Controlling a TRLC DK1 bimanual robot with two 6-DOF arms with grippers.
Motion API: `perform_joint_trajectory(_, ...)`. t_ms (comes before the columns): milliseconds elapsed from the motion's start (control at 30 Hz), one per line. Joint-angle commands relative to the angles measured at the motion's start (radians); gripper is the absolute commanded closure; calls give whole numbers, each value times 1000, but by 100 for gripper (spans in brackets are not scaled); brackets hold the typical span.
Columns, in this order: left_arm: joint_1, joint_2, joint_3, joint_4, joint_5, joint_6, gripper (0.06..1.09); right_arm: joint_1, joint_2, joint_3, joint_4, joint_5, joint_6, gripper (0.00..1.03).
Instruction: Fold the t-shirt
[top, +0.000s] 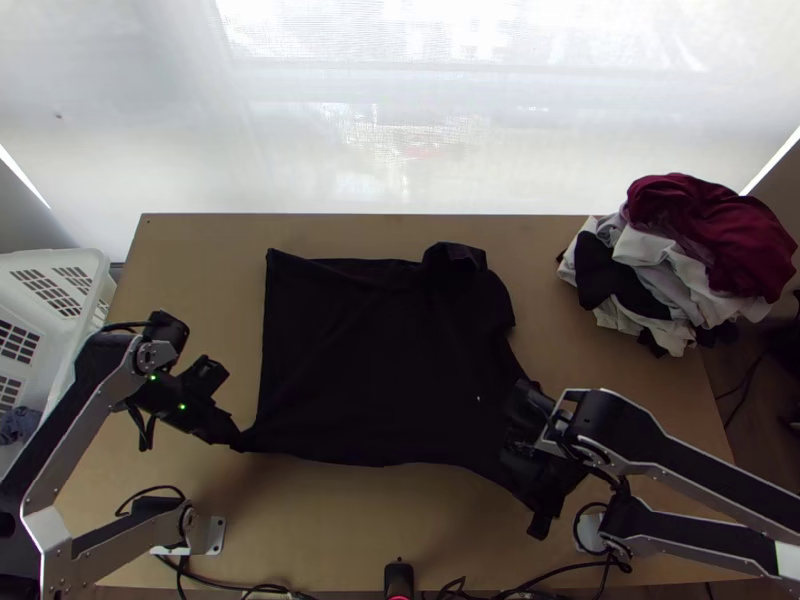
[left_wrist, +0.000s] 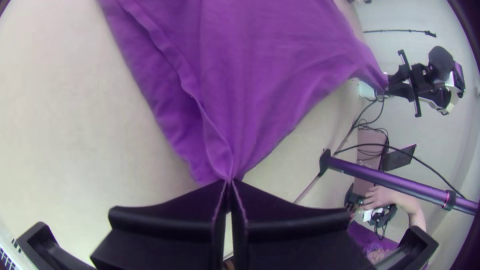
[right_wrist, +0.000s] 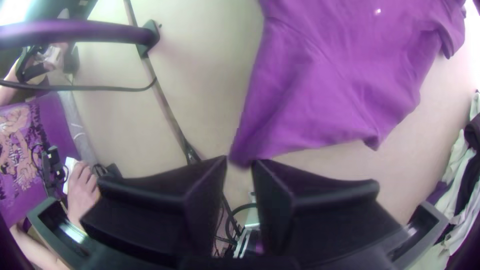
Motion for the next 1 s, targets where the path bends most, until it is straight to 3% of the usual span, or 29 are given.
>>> perform_joint_trajectory(0,-81,64,-50,75,7,-21,68,-3,21,-70,52,-23,-13,12)
perform_joint_trajectory(33,-70,65,-28,99,7,-31,54,-29,30,-67,59,-23,-20,5)
perform_joint_trajectory(100,-34,68,35,141,12,-32,31,-91,32,-60,101,-23,-40,5)
perform_joint_trajectory(200,32,107,159,210,20,-51,19,-157,38,-36,144,-26,-40,5)
perform_joint_trajectory(433,120,361,467,498,16,-255,18,-375,131,150,231,-58,-49,5)
perform_joint_trajectory(633,94,625,686,627,3,-391,18,-442,236,292,306,-66,-36,5)
perform_joint_trajectory(967,48,898,906,678,-66,-429,18,-448,407,492,368,-66,13,5)
